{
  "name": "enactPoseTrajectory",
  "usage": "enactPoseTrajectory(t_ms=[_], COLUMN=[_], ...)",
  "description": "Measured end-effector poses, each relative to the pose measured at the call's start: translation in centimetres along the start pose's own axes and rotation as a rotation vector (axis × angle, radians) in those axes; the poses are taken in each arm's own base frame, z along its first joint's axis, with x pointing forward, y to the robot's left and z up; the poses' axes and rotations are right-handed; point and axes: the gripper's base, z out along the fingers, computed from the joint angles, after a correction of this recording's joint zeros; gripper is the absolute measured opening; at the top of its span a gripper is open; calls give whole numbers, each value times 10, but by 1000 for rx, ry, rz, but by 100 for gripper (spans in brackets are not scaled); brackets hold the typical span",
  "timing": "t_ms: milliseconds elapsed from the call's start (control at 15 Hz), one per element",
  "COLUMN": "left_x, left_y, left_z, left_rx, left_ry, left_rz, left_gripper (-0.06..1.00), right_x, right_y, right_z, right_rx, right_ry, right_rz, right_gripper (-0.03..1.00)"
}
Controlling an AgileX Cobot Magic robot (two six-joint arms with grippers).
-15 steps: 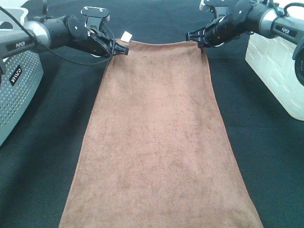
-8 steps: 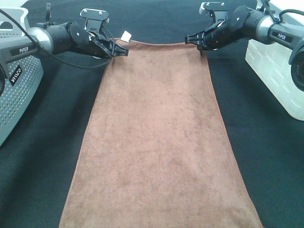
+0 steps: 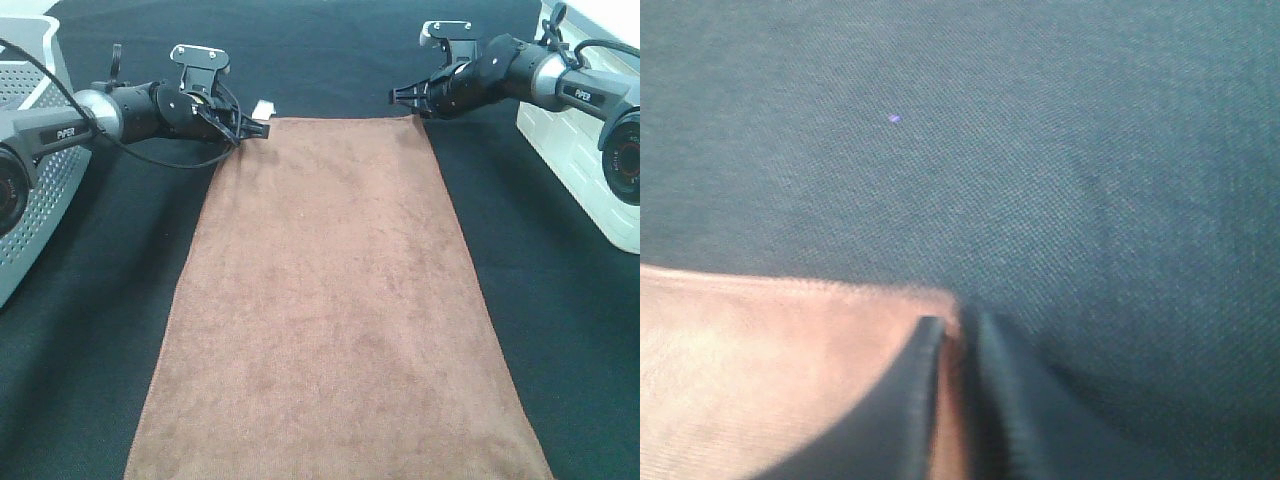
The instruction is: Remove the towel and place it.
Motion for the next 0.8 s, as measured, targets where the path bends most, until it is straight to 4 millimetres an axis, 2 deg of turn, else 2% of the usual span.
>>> enactPoseTrajectory(t_ms=[267,333,400,467,533,600,733,800], left_x=[-2,-2,-5,-5,-15,-32,-84,-111], left_y=[2,1,0,0,-1,-2,-3,-4], left_z=[1,0,-3,-3,-11,-24,-68,-94], left_rx=[-19,-12,6,6,28,53,75,74], left_ry=[-43,-28,8,8,47,89,136,149], left_rz=[2,4,9,9,25,37,42,30], left_gripper=[73,77,79,79,79,79,80,82], right_x=[0,-1,-6,-6,-19,-34,-67,-86], right_y=[0,2,4,4,7,11,21,27], right_z=[-1,-5,-13,-13,-28,-48,-101,-138], right_rx=[-5,-18,-33,-33,-49,-69,-117,-137], right_ry=[17,49,78,78,93,117,180,207], right_rz=[-2,-3,-6,-6,-13,-21,-38,-30], right_gripper=[71,73,74,74,75,75,75,75])
